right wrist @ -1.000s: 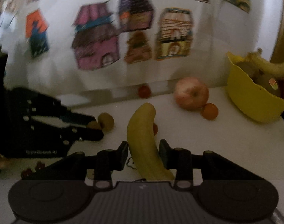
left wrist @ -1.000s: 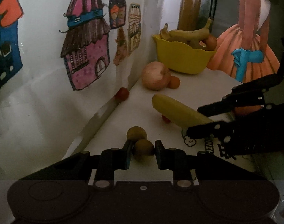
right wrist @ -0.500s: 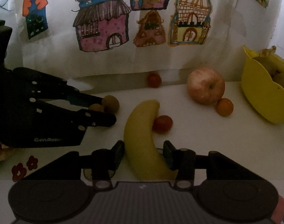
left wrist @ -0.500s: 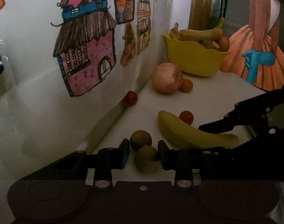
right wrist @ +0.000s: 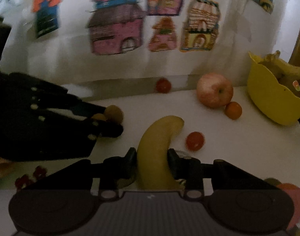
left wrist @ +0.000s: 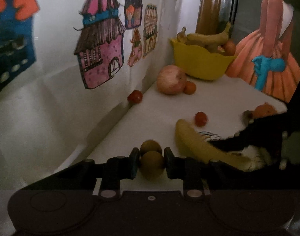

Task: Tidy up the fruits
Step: 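Carry the kiwi in the left tool while the right tool carries the banana to the tray, then lower the kiwi onto the tray and open the left tool while the right tool releases the banana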

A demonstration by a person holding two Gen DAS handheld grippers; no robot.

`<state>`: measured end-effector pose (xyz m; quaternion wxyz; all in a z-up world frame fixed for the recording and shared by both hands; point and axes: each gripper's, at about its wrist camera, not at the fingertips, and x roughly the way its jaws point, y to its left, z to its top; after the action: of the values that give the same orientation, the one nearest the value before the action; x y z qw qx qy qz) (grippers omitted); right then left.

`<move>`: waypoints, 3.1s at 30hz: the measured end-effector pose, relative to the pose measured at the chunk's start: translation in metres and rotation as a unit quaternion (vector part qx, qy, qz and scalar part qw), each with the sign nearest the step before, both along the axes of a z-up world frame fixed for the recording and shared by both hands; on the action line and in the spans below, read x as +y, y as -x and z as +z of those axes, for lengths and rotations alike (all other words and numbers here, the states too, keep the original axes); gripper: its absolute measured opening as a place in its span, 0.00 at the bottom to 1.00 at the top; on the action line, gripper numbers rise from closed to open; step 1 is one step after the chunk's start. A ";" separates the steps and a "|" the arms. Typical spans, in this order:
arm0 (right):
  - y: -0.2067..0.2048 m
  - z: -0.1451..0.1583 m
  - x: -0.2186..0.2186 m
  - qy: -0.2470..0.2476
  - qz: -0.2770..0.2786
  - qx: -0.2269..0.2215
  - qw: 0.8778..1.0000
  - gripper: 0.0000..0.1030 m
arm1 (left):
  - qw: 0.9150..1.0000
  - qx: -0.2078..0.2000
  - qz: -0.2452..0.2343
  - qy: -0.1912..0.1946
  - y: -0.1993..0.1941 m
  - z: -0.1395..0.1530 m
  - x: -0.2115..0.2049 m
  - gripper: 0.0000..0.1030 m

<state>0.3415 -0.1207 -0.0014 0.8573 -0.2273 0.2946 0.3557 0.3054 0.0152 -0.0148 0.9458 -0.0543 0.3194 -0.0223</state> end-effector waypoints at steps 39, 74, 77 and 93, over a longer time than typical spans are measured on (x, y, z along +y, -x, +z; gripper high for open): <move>0.112 0.055 -0.166 -0.023 -0.167 -0.138 0.976 0.37 | 0.985 -0.071 -0.157 0.033 0.025 0.072 -0.154 0.27; 0.049 0.007 -0.231 -0.032 -0.205 -0.111 0.972 0.38 | 0.982 -0.032 -0.179 0.058 -0.043 0.009 -0.210 0.29; 0.050 0.005 -0.229 -0.029 -0.203 -0.114 0.972 0.38 | 0.981 -0.030 -0.181 0.057 -0.041 0.008 -0.210 0.32; 0.070 0.011 -0.217 -0.020 -0.201 -0.138 0.970 0.60 | 0.983 -0.068 -0.155 0.073 -0.017 0.034 -0.188 0.83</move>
<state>0.2712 -0.3377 0.0097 0.9479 -0.1927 0.2061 0.1478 0.3228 -0.1726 0.0187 0.9439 -0.0713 0.2563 -0.1955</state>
